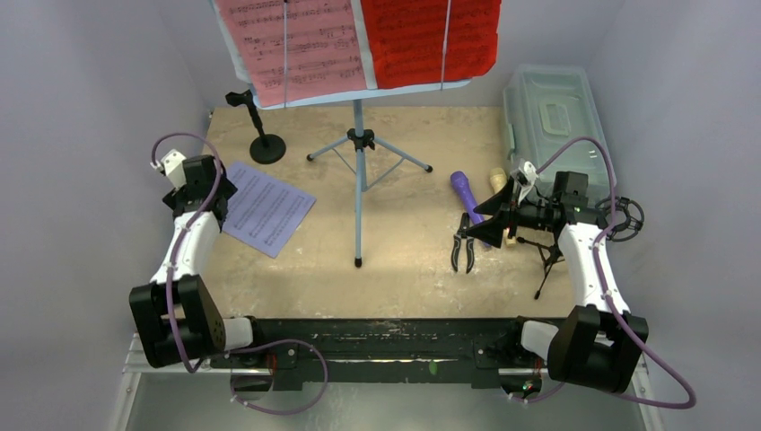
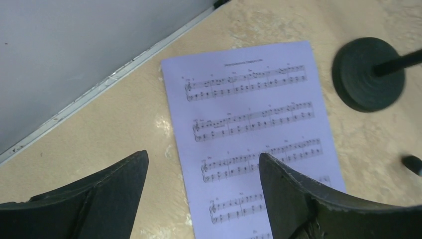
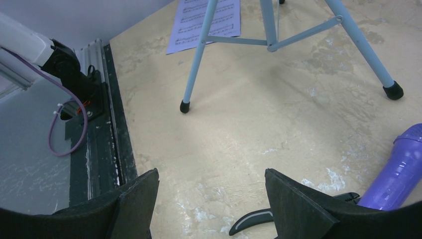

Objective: Pack up the instrument practice props
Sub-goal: Place the sheet music at the center of the board, then pick up the sheet music from the music stand.

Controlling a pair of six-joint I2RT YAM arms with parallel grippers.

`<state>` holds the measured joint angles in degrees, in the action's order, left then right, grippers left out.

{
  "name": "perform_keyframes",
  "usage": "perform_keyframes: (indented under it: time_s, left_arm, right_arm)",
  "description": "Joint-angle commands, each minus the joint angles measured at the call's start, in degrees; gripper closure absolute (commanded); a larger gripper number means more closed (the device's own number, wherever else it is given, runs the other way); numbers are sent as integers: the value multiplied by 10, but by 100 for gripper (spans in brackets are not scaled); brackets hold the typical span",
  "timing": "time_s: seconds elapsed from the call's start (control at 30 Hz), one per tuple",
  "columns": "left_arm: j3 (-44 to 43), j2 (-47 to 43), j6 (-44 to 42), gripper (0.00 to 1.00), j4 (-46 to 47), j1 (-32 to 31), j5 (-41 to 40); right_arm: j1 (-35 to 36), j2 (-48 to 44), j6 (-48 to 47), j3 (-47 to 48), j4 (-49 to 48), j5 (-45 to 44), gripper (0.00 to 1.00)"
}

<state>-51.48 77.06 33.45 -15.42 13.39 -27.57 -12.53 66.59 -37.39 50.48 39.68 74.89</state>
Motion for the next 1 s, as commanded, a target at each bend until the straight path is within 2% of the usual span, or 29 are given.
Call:
perform_keyframes:
  time_s: [0.0, 0.27, 0.4, 0.5, 0.67, 0.97]
  left_arm:
    - [40, -78, -46, 19, 23, 3, 101]
    - [75, -161, -126, 17, 53, 1, 311]
    - [74, -176, -143, 16, 54, -5, 419]
    - [79, -186, -144, 16, 60, -12, 469]
    - [96, -196, -147, 16, 70, -31, 521]
    - [155, -208, -151, 16, 102, -56, 524]
  right_arm:
    - [2, 5, -18, 8, 10, 8, 18]
    - [2, 6, -76, 17, 56, 11, 18]
    - [3, 9, -144, 32, 108, 8, 17]
    - [2, 13, -228, 55, 192, 3, 16]
    - [2, 50, -429, 107, 380, -11, 15]
    - [3, 60, -390, 177, 384, -50, 14]
